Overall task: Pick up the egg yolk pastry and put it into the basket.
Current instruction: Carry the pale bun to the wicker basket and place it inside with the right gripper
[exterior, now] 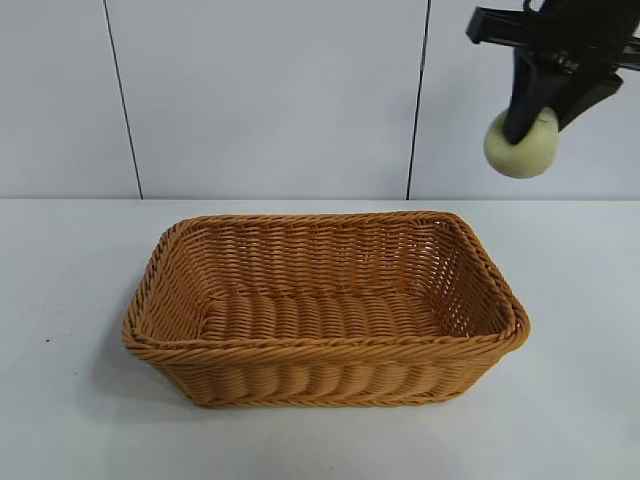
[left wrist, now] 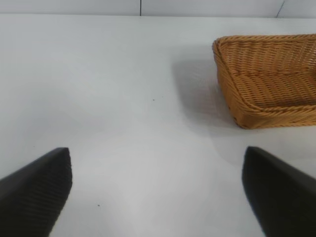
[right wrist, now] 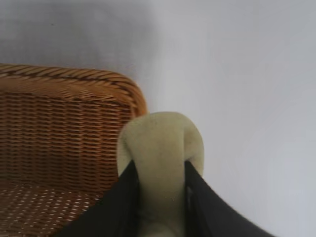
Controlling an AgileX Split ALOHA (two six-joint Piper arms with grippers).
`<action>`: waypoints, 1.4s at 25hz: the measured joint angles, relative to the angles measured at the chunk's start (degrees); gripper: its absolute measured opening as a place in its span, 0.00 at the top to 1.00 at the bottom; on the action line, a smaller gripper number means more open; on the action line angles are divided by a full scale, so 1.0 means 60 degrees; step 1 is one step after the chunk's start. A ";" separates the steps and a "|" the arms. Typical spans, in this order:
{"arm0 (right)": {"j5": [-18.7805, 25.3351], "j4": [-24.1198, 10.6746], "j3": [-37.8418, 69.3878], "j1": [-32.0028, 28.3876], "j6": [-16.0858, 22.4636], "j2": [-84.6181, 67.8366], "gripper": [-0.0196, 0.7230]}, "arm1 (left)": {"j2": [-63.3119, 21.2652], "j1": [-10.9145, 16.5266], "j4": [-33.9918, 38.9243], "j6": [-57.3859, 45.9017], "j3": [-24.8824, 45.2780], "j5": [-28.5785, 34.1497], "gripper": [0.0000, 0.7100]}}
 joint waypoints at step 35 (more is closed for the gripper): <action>-0.2065 0.0151 -0.0007 0.2932 0.0815 0.3133 0.63 | 0.0000 0.0000 0.0000 0.0000 0.0000 0.0000 0.03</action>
